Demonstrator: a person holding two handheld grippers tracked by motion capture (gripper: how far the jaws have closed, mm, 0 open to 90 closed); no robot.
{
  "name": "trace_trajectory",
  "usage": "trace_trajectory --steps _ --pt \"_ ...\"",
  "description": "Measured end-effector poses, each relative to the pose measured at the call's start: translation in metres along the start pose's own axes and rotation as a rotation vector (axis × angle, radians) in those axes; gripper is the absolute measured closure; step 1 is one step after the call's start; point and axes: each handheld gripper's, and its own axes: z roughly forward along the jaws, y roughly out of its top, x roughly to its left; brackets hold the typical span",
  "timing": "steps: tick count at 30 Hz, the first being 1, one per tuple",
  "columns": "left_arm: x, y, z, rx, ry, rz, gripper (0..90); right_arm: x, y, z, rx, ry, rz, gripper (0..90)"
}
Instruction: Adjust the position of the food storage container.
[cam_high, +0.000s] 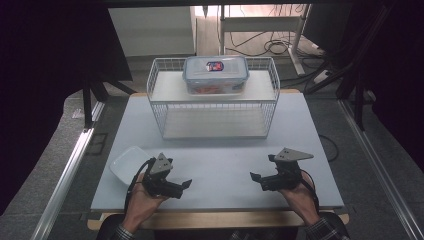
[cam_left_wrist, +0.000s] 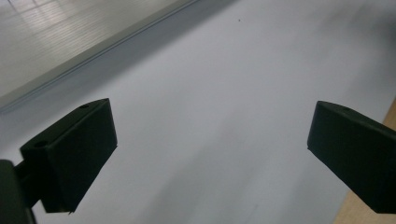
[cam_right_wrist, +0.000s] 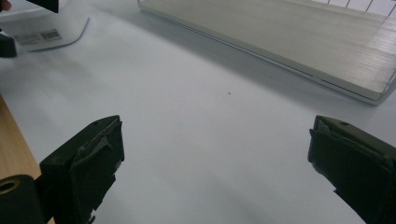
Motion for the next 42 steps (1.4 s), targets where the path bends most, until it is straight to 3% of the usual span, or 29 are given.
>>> trace_trajectory --steps 2,6,9,14,18,20,29,35,39,42 --pt "0.007 0.001 -0.007 0.002 0.034 -0.018 5.0 -0.001 0.000 0.000 0.002 -0.006 0.002 3.7" --pt "0.020 -0.002 -0.022 -0.011 0.101 -0.040 22.8 -0.003 -0.002 0.002 0.008 -0.014 0.006 3.8" --pt "0.032 -0.005 -0.036 -0.036 0.136 -0.068 42.3 -0.003 -0.003 0.003 0.021 -0.012 0.003 4.6" --pt "0.048 -0.012 -0.052 -0.034 0.190 -0.118 68.8 -0.001 -0.004 0.007 0.039 -0.015 -0.016 4.9" --pt "0.063 -0.021 -0.064 -0.048 0.233 -0.156 83.1 -0.001 -0.005 0.008 0.051 -0.024 -0.030 5.3" --pt "0.069 -0.025 -0.070 -0.044 0.278 -0.162 88.3 -0.001 -0.006 0.009 0.061 -0.032 -0.042 5.6" --pt "0.103 -0.055 -0.092 -0.032 0.403 -0.266 90.0 -0.001 -0.007 0.010 0.075 -0.029 -0.051 6.0" --pt "0.123 -0.075 -0.102 0.011 0.494 -0.315 90.0 0.000 -0.008 0.012 0.089 -0.029 -0.059 6.3" --pt "0.133 -0.086 -0.101 0.043 0.501 -0.351 90.0 0.000 -0.008 0.012 0.090 -0.028 -0.064 6.5" --pt "0.134 -0.089 -0.098 0.049 0.475 -0.366 90.0 0.000 -0.008 0.013 0.093 -0.028 -0.063 6.6"
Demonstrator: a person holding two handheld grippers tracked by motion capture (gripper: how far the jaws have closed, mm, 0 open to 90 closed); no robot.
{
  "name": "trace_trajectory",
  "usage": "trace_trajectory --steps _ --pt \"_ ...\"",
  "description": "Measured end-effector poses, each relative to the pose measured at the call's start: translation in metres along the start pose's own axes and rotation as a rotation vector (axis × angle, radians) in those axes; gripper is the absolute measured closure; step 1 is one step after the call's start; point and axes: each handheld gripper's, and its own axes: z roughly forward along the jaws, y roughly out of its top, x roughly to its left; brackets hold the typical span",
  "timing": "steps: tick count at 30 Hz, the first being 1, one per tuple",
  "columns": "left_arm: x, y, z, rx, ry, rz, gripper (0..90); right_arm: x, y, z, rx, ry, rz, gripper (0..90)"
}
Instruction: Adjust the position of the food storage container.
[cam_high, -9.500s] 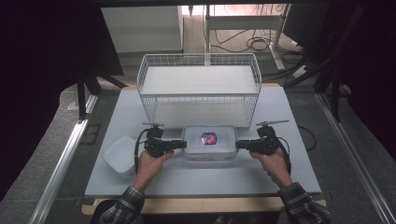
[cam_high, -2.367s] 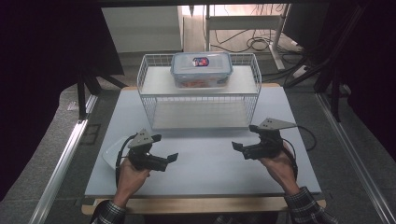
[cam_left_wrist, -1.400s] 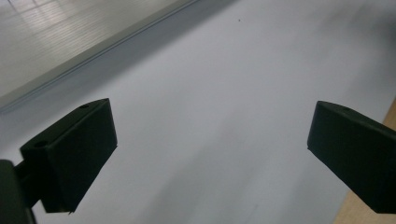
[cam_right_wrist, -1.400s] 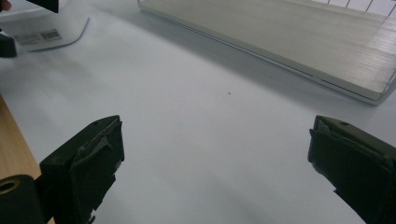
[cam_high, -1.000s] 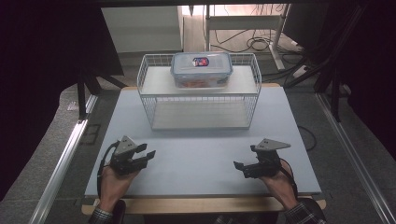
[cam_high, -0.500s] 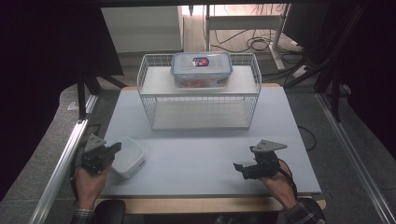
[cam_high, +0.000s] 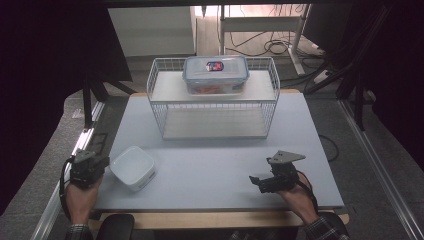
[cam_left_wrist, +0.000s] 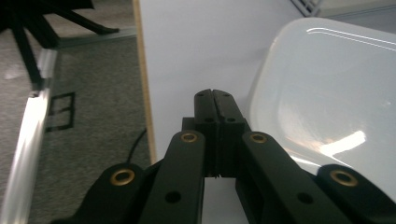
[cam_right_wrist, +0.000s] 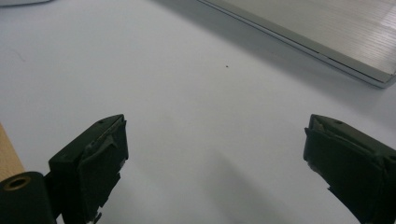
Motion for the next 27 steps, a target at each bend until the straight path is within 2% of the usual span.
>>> trace_trajectory --steps 2,5,15,19,24,27 --pt "-0.004 0.001 0.000 0.011 0.001 0.011 90.0 0.000 0.000 0.000 0.004 -0.001 -0.002 6.6" --pt "-0.011 0.002 0.002 0.018 -0.037 0.005 90.0 0.000 0.000 0.000 0.006 -0.002 -0.002 6.7" --pt "-0.062 0.017 0.013 0.058 -0.164 0.069 90.0 0.000 0.000 0.001 0.006 -0.005 0.008 6.9" --pt "-0.077 0.019 0.017 0.075 -0.206 0.083 90.0 0.000 0.000 0.001 0.006 -0.011 0.027 7.2" --pt "-0.095 0.022 0.020 0.088 -0.265 0.107 89.9 0.003 0.001 0.004 0.017 -0.005 0.008 2.9" --pt "-0.107 0.024 0.022 0.096 -0.295 0.123 89.9 0.004 0.001 0.005 0.026 0.003 0.021 1.7"
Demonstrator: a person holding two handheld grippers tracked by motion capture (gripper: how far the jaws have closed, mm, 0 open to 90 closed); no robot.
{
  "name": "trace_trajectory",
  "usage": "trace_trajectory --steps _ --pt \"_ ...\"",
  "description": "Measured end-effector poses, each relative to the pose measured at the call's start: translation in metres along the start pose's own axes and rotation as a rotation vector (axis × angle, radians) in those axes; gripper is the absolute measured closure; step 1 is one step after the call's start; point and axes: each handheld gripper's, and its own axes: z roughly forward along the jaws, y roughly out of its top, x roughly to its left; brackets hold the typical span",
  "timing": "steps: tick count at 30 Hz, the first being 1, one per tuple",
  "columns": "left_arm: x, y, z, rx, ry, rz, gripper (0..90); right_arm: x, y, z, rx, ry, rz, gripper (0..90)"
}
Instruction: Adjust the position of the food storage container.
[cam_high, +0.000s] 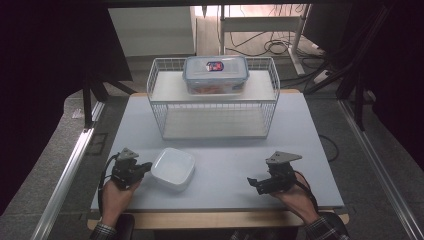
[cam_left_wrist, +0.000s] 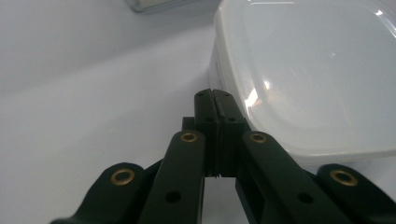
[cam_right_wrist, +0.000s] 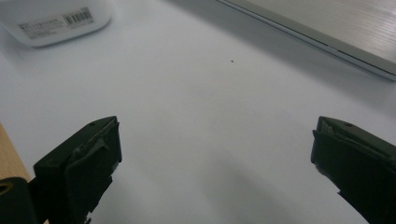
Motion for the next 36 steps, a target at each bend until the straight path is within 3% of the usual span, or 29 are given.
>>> trace_trajectory --steps 8,21,27,31,36 --pt "-0.027 0.013 0.017 0.012 -0.074 0.052 89.9 -0.004 0.002 -0.003 0.005 0.000 0.045 8.5" --pt "-0.069 0.026 0.038 0.034 -0.182 0.140 89.9 -0.015 0.005 -0.015 -0.016 -0.030 0.056 23.8" --pt "-0.087 0.030 0.049 0.058 -0.225 0.186 89.9 -0.018 0.004 -0.017 -0.011 -0.029 0.063 26.0" --pt "-0.098 0.032 0.054 0.060 -0.228 0.216 89.8 -0.019 0.004 -0.017 -0.010 -0.023 0.069 25.6" --pt "-0.097 0.032 0.054 0.053 -0.213 0.212 89.5 -0.018 0.003 -0.016 -0.007 -0.005 0.067 24.7"
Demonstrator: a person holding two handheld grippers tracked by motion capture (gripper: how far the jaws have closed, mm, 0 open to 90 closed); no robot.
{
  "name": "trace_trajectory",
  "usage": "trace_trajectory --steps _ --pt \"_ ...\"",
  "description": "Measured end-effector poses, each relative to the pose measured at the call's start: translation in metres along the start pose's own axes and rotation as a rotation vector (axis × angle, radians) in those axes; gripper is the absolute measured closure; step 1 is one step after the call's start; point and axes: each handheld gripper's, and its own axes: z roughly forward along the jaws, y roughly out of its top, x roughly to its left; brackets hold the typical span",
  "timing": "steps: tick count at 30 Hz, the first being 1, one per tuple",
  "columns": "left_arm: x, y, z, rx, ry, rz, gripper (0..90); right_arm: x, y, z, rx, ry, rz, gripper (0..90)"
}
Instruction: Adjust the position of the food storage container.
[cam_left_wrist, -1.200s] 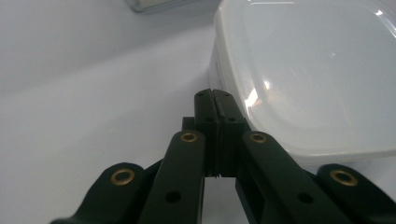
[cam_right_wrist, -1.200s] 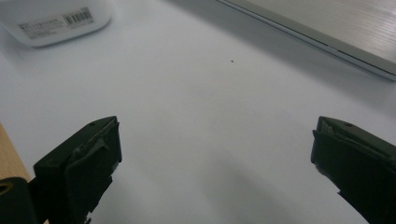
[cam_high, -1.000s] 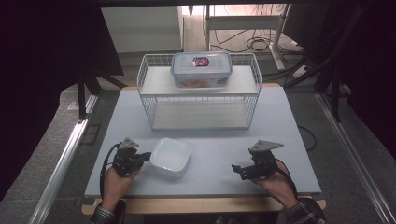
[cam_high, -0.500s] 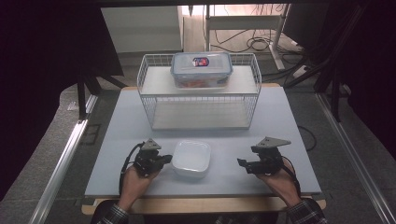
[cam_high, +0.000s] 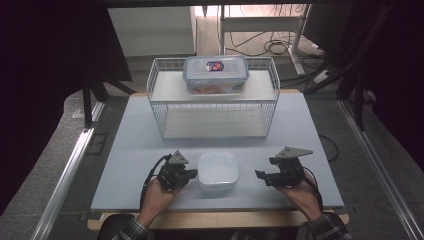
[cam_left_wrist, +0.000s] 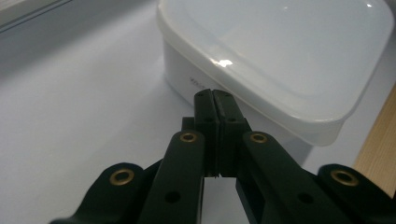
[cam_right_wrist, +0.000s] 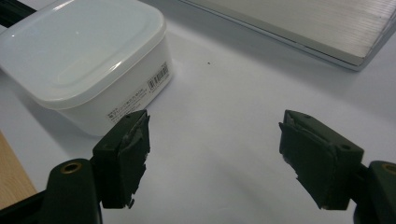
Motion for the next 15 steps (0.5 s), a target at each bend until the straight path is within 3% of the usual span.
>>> trace_trajectory --steps 3,6,11,15 --pt "0.004 -0.003 -0.007 -0.008 0.030 -0.007 85.3 0.001 0.000 0.000 -0.001 0.006 -0.010 24.6" --pt "0.009 -0.007 -0.014 -0.025 0.059 -0.019 75.1 0.002 0.000 0.000 -0.005 0.011 -0.021 24.4" --pt "0.016 -0.016 -0.024 -0.047 0.073 -0.049 44.1 0.004 -0.001 0.002 -0.015 0.018 -0.034 19.0" --pt "0.022 -0.022 -0.027 -0.056 0.070 -0.036 25.5 0.003 -0.002 0.004 -0.027 0.041 -0.031 11.7"
